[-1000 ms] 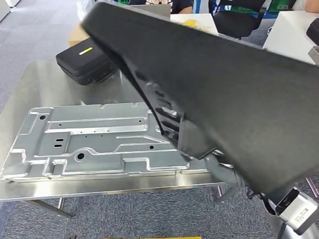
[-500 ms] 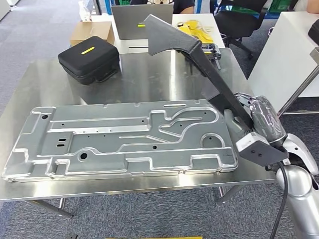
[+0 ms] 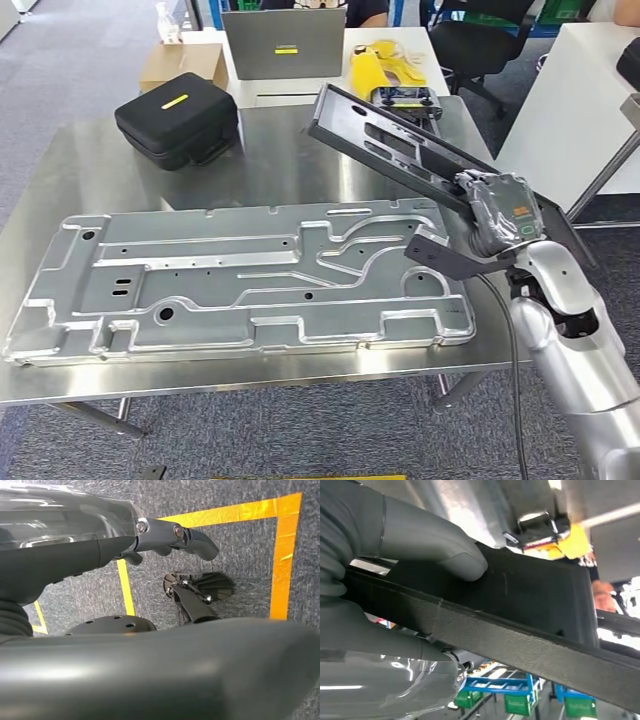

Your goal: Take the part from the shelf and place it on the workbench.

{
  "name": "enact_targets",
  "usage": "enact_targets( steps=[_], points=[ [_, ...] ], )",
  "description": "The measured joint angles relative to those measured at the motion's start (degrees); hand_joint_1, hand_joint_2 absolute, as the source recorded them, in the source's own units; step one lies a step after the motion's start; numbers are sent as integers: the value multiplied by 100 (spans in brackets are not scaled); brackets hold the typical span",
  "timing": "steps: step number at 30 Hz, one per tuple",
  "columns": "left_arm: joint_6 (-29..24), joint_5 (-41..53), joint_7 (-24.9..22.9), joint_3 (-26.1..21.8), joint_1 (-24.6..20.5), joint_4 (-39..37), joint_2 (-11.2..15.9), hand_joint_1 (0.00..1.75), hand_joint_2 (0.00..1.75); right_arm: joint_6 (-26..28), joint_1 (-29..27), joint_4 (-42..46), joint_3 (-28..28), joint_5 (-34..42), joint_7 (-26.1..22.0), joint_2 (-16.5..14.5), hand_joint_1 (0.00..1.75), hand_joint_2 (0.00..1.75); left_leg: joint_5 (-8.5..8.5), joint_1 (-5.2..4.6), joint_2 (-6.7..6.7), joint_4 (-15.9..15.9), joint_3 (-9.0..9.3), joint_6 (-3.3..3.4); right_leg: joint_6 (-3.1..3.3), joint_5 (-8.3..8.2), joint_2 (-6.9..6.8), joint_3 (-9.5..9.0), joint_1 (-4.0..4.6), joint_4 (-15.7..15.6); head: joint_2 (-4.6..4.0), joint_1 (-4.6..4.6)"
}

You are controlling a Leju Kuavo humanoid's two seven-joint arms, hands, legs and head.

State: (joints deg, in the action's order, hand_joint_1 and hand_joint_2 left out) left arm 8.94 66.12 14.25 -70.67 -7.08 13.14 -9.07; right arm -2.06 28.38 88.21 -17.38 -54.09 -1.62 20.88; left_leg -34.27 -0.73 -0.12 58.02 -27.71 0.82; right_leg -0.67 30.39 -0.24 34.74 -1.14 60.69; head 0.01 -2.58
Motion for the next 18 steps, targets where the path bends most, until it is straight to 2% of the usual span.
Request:
enact_targets(
  steps=[8, 18],
  points=[
    [46, 78, -85, 150, -124, 0, -33, 0, 175, -73, 1126, -1544, -742, -843, 84, -691, 175, 175, 4, 0, 0, 0, 1, -1, -2, -2, 3, 2, 1, 2, 0, 0],
    [61, 79, -104, 241, -153, 0, -64, 0, 175, -205, 1966, -2893, -1526, -1057, 70, -1795, 175, 175, 4, 5, 1, 0, -3, -2, -2, -1, 12, 6, 3, 3, 0, 0]
  ],
)
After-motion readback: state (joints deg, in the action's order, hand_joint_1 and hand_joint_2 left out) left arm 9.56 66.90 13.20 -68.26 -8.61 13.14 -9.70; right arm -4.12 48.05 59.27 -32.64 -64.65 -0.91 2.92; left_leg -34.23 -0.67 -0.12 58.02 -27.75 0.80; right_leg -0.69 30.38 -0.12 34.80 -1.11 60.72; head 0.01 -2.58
